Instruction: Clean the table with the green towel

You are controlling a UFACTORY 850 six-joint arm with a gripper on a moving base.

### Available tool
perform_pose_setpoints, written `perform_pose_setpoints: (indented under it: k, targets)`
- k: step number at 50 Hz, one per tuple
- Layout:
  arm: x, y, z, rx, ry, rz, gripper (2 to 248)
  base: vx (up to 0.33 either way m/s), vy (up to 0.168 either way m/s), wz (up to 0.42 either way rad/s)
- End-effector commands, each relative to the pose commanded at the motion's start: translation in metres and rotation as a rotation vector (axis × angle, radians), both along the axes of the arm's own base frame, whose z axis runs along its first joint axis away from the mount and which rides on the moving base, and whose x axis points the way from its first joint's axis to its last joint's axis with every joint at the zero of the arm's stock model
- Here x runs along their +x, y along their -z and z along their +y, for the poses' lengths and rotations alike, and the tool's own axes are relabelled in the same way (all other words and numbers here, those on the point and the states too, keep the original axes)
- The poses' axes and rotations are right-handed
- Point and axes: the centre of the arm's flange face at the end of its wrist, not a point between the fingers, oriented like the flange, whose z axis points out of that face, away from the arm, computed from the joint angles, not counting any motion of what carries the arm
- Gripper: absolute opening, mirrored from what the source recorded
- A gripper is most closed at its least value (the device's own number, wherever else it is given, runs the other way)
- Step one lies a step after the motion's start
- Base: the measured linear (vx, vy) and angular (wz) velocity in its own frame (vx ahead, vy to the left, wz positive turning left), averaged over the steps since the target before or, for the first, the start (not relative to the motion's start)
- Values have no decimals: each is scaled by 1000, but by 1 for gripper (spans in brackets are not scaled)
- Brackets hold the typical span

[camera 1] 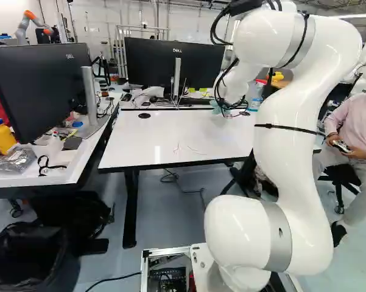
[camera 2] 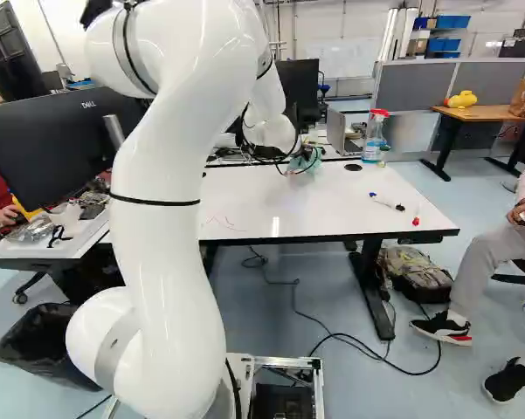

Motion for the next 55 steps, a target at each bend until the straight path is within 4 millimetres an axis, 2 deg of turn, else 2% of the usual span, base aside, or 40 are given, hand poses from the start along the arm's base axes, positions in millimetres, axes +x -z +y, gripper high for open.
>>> perform_pose_setpoints:
  k: [40, 55]
  targets:
    - [74, 13, 10, -14, -41, -52, 55, 0, 0, 0]
    - [81, 30, 9, -10, -43, -36, 55, 0, 0, 0]
